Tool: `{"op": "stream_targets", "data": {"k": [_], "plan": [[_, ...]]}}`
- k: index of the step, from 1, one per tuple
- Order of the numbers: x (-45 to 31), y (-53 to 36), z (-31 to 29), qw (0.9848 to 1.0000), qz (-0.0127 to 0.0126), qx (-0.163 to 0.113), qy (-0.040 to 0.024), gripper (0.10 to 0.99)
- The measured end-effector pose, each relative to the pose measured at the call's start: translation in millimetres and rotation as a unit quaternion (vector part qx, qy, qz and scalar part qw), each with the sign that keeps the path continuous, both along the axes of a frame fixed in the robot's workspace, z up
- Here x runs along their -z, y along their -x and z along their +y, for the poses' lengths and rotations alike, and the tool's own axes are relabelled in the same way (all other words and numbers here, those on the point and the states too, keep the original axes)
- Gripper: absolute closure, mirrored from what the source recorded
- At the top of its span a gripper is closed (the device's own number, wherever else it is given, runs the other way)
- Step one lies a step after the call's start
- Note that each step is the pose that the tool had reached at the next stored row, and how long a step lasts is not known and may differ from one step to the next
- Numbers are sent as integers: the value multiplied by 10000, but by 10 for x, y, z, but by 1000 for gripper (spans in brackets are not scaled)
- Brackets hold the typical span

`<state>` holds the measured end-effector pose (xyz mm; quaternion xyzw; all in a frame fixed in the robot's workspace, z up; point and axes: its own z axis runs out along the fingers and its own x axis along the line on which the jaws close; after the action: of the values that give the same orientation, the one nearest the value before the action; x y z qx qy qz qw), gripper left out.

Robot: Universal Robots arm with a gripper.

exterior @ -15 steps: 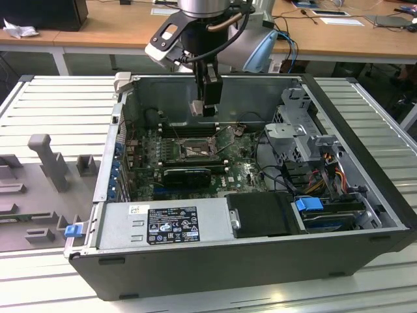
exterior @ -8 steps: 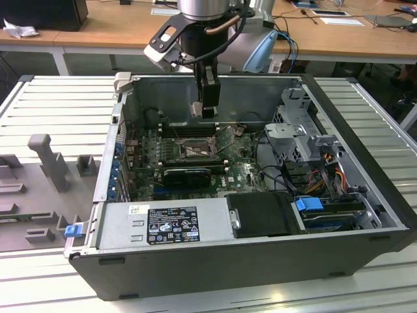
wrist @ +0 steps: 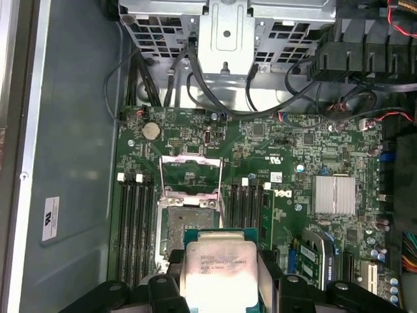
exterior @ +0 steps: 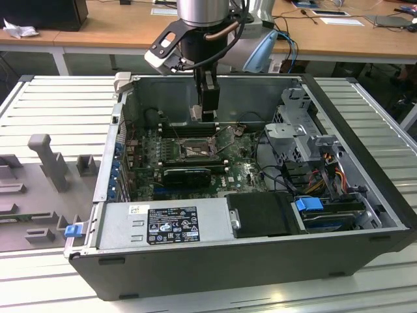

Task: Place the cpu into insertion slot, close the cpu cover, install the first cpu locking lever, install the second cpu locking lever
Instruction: 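Place the cpu into insertion slot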

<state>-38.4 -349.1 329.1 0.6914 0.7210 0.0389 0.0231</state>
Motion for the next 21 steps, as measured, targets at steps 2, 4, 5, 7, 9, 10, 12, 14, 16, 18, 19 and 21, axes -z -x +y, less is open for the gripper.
{"op": "stream_targets", "data": {"k": [2,4,5,7,9,10,12,14,16,18,19,21], "plan": [[11,0,0,10000,0,3,0,557],[22,0,0,10000,0,5,0,557],[27,0,0,10000,0,6,0,557],[38,0,0,10000,0,8,0,557],[44,0,0,10000,0,9,0,557],[49,0,0,10000,0,9,0,557],[58,0,0,10000,0,10,0,557],[72,0,0,10000,0,10,0,557],[84,0,0,10000,0,11,0,557],[94,0,0,10000,0,11,0,557],[100,0,0,10000,0,11,0,557],[111,0,0,10000,0,11,0,557]]}}
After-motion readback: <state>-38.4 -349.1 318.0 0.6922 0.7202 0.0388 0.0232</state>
